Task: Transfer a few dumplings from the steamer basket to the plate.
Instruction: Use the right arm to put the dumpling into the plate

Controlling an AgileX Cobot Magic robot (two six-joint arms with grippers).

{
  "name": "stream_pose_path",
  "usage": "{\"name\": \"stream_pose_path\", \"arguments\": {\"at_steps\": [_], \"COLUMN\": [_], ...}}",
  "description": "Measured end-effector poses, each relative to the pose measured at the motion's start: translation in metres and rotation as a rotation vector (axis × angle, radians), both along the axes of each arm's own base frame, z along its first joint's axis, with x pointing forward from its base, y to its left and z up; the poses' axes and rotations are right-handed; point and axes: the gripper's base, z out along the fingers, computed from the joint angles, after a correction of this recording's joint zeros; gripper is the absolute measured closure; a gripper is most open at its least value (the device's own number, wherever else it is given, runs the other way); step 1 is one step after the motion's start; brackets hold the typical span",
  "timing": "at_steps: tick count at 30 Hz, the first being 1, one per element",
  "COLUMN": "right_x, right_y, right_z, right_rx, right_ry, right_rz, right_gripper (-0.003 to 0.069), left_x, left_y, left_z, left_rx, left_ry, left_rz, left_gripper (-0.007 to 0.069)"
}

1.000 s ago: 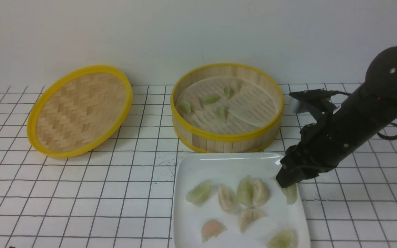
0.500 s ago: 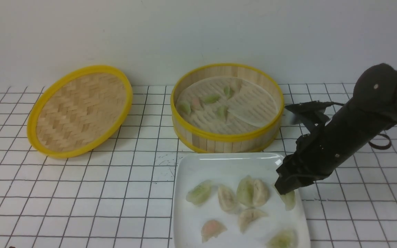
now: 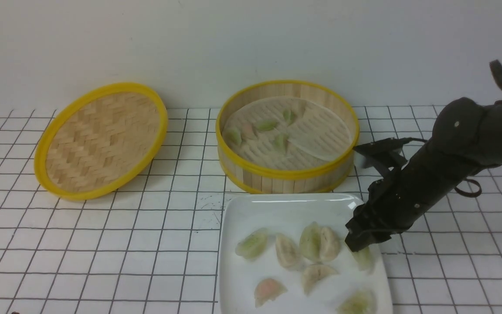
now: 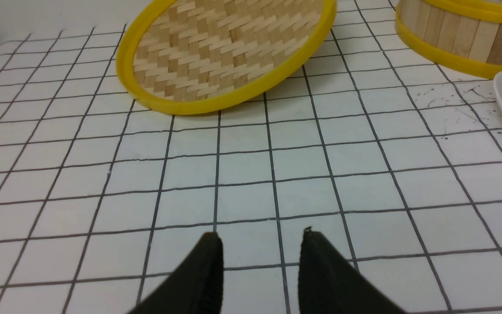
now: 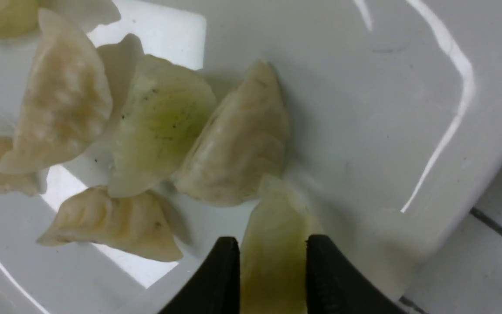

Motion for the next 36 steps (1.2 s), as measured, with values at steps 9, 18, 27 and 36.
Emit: {"name": "stream_pose_path", "arguments": {"at_steps": [9, 18, 27, 36], "right_x": [0.001, 0.004, 0.005, 0.006], "right_y": [0.000, 0.000, 0.001, 0.001], "right_z": [0.000, -0.012, -0.012, -0.012], "right_rx": [0.000, -0.020, -0.007, -0.005], "right_ry": [-0.010, -0.011, -0.016, -0.028], "right_rz": [0.004, 0.020, 0.013, 0.009], "right_gripper": [0.0477, 0.0477, 0.0447, 0.0167], "left_x": [0.000, 0.000, 0.000, 0.000], "left_y": [0.000, 0.000, 0.000, 0.000], "left_z": [0.000, 0.000, 0.000, 0.000], "left_rx": [0.000, 0.000, 0.000, 0.000], "left_ry": [0.000, 0.000, 0.000, 0.000], "left_rz": [0.000, 0.000, 0.000, 0.000], "left_gripper": [0.0400, 0.0400, 0.0400, 0.0400]}}
